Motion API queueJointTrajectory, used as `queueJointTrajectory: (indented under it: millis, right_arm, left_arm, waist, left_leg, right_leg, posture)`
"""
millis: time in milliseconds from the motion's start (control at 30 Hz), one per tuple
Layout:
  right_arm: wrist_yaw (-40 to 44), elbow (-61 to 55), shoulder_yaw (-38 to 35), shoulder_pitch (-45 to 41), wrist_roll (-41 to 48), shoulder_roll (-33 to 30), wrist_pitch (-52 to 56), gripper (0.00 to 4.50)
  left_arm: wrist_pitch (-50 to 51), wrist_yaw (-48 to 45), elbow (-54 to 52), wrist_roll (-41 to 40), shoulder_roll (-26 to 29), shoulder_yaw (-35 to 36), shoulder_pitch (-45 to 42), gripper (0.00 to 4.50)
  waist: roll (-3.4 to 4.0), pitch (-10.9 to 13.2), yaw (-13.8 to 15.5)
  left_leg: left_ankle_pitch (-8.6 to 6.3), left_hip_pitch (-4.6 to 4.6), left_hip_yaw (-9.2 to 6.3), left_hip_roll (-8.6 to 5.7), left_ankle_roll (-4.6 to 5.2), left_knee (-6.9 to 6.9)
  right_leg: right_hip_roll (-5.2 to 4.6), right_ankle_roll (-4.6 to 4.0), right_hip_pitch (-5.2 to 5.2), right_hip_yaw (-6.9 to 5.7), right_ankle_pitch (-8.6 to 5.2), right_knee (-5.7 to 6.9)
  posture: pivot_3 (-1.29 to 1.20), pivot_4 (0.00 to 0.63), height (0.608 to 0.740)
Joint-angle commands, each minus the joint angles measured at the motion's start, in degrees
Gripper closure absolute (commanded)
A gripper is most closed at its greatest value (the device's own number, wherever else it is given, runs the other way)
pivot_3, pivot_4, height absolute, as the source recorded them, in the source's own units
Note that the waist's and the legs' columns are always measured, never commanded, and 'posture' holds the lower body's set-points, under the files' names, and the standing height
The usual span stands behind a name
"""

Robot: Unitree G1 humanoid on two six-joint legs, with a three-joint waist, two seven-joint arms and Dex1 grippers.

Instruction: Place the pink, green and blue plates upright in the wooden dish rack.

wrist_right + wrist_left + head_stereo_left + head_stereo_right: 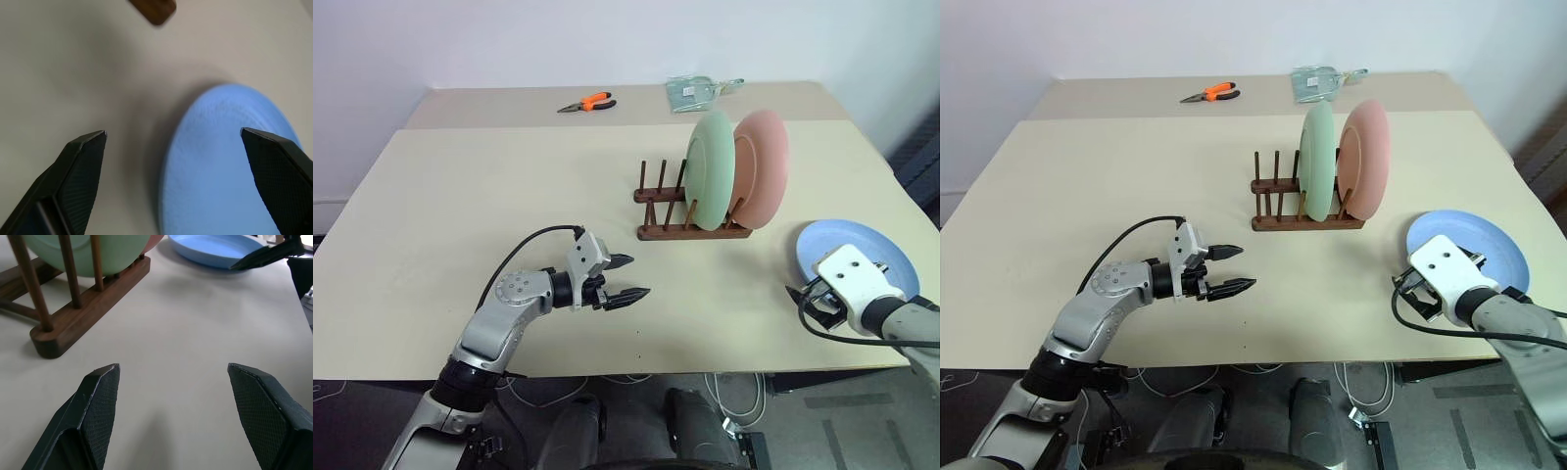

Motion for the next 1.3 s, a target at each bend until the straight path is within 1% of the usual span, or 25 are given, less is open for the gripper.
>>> queueJointTrajectory:
  millis: [33, 67, 100, 267, 300, 467, 567, 600, 667, 733, 833, 900, 933, 967, 1033, 1133, 1233, 1300]
  right_arm:
    - [-1.9, 3.0, 3.4, -1.3, -6.3, 1.1, -0.4, 0.59]
    - [-2.0, 3.9, 4.1, -1.7, -7.4, 1.4, -0.4, 0.91]
    - [-2.0, 4.9, 4.8, -2.0, -8.5, 1.6, -0.5, 1.36]
    - [-1.6, 7.7, 6.7, -4.1, -12.3, 3.1, -0.9, 4.03]
    - [-1.4, 7.6, 6.6, -4.7, -12.6, 3.5, -0.9, 4.47]
    - [-0.1, 5.5, 4.8, -8.1, -14.9, 2.8, -2.7, 4.47]
    - [0.7, 4.2, 0.8, -12.3, -14.0, 3.1, -5.5, 4.47]
    - [0.4, 4.4, -2.4, -16.2, -12.1, 4.0, -5.7, 4.47]
    - [1.0, 4.6, -9.1, -25.4, -5.5, 6.4, -6.0, 4.47]
    - [1.9, 4.0, -14.2, -34.2, 1.9, 9.3, -4.2, 4.47]
    - [3.0, 2.1, -19.4, -46.2, 14.8, 12.9, 2.0, 4.47]
    - [3.3, 0.8, -21.6, -51.9, 24.5, 15.2, 6.7, 4.47]
    - [2.7, -0.2, -22.1, -54.6, 31.1, 16.9, 9.3, 4.47]
    - [1.7, -1.2, -22.4, -56.8, 37.5, 18.7, 11.6, 4.47]
    - [-4.3, -2.4, -21.2, -60.1, 52.1, 24.7, 13.9, 4.47]
    - [-13.7, -3.4, -16.1, -61.0, 66.3, 33.1, 13.0, 4.47]
    - [-22.0, -2.1, -10.9, -61.0, 74.4, 39.4, 10.6, 4.47]
    - [-25.4, -0.4, -7.7, -60.2, 76.1, 41.9, 9.8, 4.47]
  left_arm:
    - [-1.1, -0.5, -1.0, 0.0, 0.0, 0.1, -0.3, 0.88]
    - [-1.0, -0.4, -1.0, 0.1, 0.0, 0.2, -0.3, 0.88]
    - [-1.0, -0.2, -1.1, 0.2, -0.1, 0.2, -0.3, 0.88]
    - [-0.9, 0.3, -2.0, 0.3, -0.1, 0.2, 0.6, 0.88]
    - [-0.9, 0.5, -2.1, 0.4, -0.1, 0.2, 0.7, 0.88]
    - [-1.0, 1.0, -2.3, 0.4, -0.2, 0.6, 0.9, 0.88]
    - [-1.0, 1.5, -2.0, 0.2, -0.3, 1.2, 0.8, 0.88]
    - [-1.2, 1.5, -1.7, 0.2, -0.3, 1.5, 0.6, 0.88]
    - [-1.5, 1.4, -1.0, 0.3, -0.1, 2.0, 0.2, 0.88]
    - [-1.8, 1.3, -0.3, 0.4, 0.1, 2.4, 0.0, 0.88]
    - [-2.3, 1.6, 0.4, 0.6, 0.0, 2.9, -0.2, 0.88]
    - [-2.5, 1.8, 0.8, 0.5, -0.1, 3.2, -0.3, 0.88]
    - [-2.6, 1.9, 0.9, 0.5, 0.0, 3.4, -0.4, 0.88]
    - [-2.8, 2.0, 1.0, 0.5, 0.0, 3.5, -0.3, 0.88]
    - [-2.9, 2.2, 1.2, 0.4, 0.1, 4.0, -0.2, 0.88]
    - [-3.1, 2.7, 1.3, 0.4, 0.7, 5.3, 0.0, 0.88]
    - [-3.0, 3.2, 1.3, 0.4, 1.7, 6.7, 0.2, 0.88]
    - [-3.0, 3.2, 1.1, 0.5, 2.5, 7.2, 0.6, 0.88]
  waist:
    - [-0.01, 0.0, 0.5]
    - [-0.01, 0.0, 0.7]
    - [-0.01, 0.0, 0.9]
    - [-0.04, 0.0, 1.0]
    - [-0.05, 0.0, 1.0]
    - [-0.01, 0.0, 0.8]
    - [0.00, 0.0, 0.9]
    - [-0.01, 0.0, 0.8]
    - [0.09, 0.1, 0.6]
    - [0.13, 0.1, 0.6]
    - [0.07, 0.1, 1.0]
    - [0.05, 0.1, 1.0]
    - [0.05, 0.1, 0.9]
    - [0.06, 0.1, 0.9]
    - [0.08, 0.1, 0.7]
    - [0.11, 0.1, 0.3]
    - [0.14, 0.1, 0.1]
    - [0.13, 0.1, 0.1]
  left_leg:
    - [0.00, -0.02, 0.00, -0.01, 0.01, -0.01]
    - [-0.01, -0.01, 0.00, -0.01, 0.01, -0.01]
    - [-0.01, 0.00, 0.00, -0.01, 0.01, -0.01]
    - [-0.01, 0.01, -0.02, -0.01, 0.01, 0.04]
    - [-0.01, 0.00, -0.02, -0.01, 0.01, 0.03]
    - [-0.01, 0.02, -0.03, 0.00, 0.01, 0.00]
    - [-0.01, 0.02, -0.03, 0.00, 0.01, 0.01]
    - [-0.01, 0.02, -0.03, 0.00, 0.01, 0.01]
    - [0.00, 0.02, -0.02, 0.00, 0.01, 0.02]
    - [0.00, 0.03, -0.02, 0.00, 0.01, 0.02]
    - [0.00, 0.02, -0.26, 0.03, 0.01, -0.06]
    - [0.00, -0.03, -0.41, 0.01, 0.01, -0.10]
    - [0.00, -0.05, -0.42, 0.01, 0.01, -0.10]
    - [0.00, -0.05, -0.42, -0.02, 0.01, -0.10]
    - [0.00, -0.03, -0.43, 0.01, 0.01, -0.10]
    - [0.00, 0.02, -0.44, 0.03, 0.01, -0.12]
    - [0.00, 0.01, -0.48, 0.03, 0.01, -0.12]
    - [0.00, -0.03, -0.50, -0.01, 0.01, -0.10]
  right_leg:
    - [-0.01, -0.01, -0.01, 0.00, 0.00, -0.02]
    - [-0.01, -0.01, -0.01, 0.00, 0.01, -0.03]
    - [-0.01, -0.01, 0.00, 0.01, 0.01, -0.03]
    - [-0.01, 0.01, 0.05, -0.01, 0.00, -0.02]
    - [-0.01, 0.01, 0.05, -0.01, 0.00, -0.03]
    - [0.01, 0.01, 0.01, -0.02, 0.00, 0.03]
    - [0.01, 0.02, 0.01, -0.02, 0.01, 0.02]
    - [0.01, 0.02, 0.01, -0.02, 0.01, 0.02]
    - [0.02, 0.02, 0.00, -0.02, 0.02, 0.03]
    - [0.02, 0.02, 0.01, -0.01, 0.03, 0.03]
    - [0.08, -0.03, 0.03, -0.18, 0.12, 0.03]
    - [0.07, -0.02, 0.04, -0.28, 0.17, 0.00]
    - [0.07, -0.02, 0.04, -0.29, 0.17, -0.02]
    - [0.03, -0.03, 0.04, -0.28, 0.17, -0.02]
    - [0.01, -0.11, 0.04, -0.24, 0.15, -0.01]
    - [0.04, -0.15, -0.01, -0.24, 0.15, 0.10]
    - [0.05, -0.15, -0.06, -0.23, 0.15, 0.15]
    - [0.04, -0.11, -0.10, -0.23, 0.17, 0.15]
  posture:
    - [0.00, 0.150, 0.740]
    - [0.00, 0.150, 0.740]
    - [0.00, 0.150, 0.740]
    - [0.00, 0.150, 0.740]
    - [0.00, 0.150, 0.740]
    - [0.00, 0.150, 0.740]
    - [0.00, 0.150, 0.740]
    - [0.00, 0.150, 0.740]
    - [0.00, 0.150, 0.740]
    - [0.00, 0.150, 0.740]
    - [0.00, 0.150, 0.740]
    - [0.00, 0.150, 0.740]
    - [0.00, 0.150, 0.740]
    - [0.00, 0.150, 0.740]
    - [0.00, 0.150, 0.740]
    - [0.00, 0.150, 0.740]
    - [0.00, 0.150, 0.740]
    - [0.00, 0.150, 0.740]
